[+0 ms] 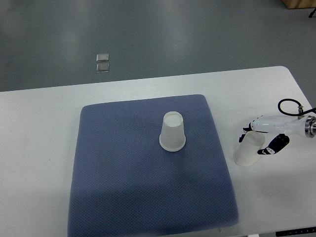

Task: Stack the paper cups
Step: 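Lower the right hand and close its fingers around the white cup, then lift the cup with the right hand toward the cup on the pad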

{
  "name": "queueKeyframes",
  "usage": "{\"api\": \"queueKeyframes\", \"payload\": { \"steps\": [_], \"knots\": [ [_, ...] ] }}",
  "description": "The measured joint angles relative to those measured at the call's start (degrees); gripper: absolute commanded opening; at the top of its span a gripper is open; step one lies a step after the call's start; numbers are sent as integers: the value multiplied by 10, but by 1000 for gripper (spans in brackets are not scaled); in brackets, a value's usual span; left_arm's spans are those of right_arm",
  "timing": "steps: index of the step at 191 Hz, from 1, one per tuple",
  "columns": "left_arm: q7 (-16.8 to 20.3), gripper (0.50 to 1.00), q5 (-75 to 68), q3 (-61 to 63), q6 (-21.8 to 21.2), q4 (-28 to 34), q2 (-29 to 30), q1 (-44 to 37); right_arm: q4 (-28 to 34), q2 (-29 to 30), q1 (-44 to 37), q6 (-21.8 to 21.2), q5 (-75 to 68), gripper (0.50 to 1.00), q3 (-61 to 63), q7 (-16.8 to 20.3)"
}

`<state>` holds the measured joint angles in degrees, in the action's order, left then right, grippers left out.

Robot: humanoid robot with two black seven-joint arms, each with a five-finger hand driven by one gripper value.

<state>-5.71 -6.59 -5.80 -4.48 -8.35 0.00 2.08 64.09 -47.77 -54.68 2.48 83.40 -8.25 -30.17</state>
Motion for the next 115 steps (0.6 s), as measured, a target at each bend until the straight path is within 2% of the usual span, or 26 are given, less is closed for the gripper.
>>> {"api": "queueKeyframes", "payload": {
  "steps": [115],
  "knots": [
    [0,1000,0,0,0,0,0,0,-1,-6,-26,-7,-5,646,7,1]
  ]
}}
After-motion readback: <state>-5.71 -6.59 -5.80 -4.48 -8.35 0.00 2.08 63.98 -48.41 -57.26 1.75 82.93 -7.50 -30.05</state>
